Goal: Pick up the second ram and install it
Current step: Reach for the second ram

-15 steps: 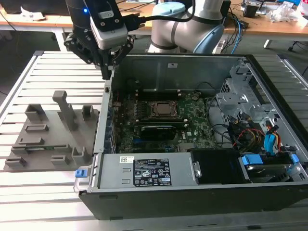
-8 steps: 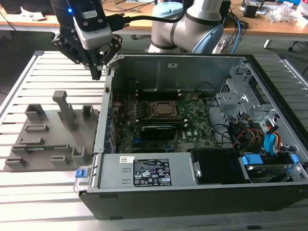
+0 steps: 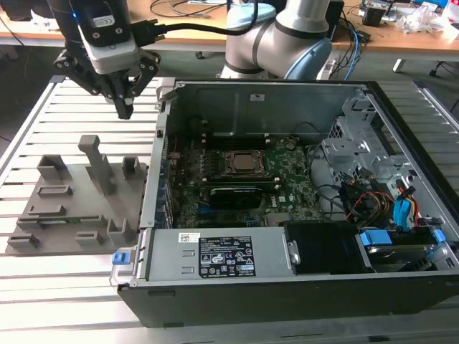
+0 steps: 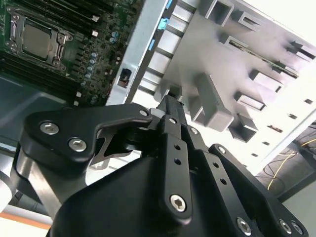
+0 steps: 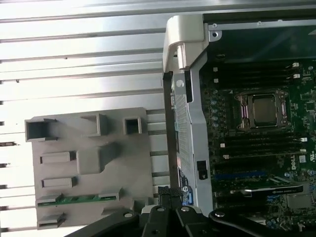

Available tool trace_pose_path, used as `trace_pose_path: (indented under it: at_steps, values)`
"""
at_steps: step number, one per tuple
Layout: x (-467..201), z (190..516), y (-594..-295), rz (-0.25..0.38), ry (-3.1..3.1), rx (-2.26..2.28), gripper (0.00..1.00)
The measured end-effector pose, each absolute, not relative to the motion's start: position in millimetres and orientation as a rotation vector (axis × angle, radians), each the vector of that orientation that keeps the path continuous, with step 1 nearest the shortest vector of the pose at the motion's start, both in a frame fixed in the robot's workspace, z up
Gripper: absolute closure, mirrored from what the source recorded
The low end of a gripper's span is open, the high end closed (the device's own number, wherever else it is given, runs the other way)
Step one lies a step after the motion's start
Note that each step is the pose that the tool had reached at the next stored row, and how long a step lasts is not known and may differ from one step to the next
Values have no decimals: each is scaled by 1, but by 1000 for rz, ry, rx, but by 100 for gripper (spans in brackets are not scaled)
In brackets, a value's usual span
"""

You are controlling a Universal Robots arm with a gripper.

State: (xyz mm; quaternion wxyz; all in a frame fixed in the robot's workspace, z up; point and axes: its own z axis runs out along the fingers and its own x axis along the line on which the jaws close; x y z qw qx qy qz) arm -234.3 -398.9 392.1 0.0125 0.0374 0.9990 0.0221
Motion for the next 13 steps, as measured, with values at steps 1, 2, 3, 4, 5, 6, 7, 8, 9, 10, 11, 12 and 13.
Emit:
trace_pose_path:
  at_steps: [1,2,3,4,5,6,7,8,9,10,11,12,13]
  values:
    - [-237,392,-399,69,3114,117,89]
    - [-239,392,-399,69,3114,117,89]
    - [-240,392,-399,69,3114,117,89]
    - [-244,392,-399,69,3114,117,89]
    - [-247,392,-399,69,3114,116,89]
    - [-250,392,-399,69,3114,116,89]
    - [-252,392,-399,69,3114,117,89]
    - [-255,392,-399,69,3114,117,89]
    - [-257,392,-399,69,3114,117,89]
    - [-259,392,-399,69,3114,117,89]
    - [-261,392,-399,69,3114,117,89]
    - [-263,392,-399,69,3114,117,89]
    - [-265,392,-399,69,3114,116,89]
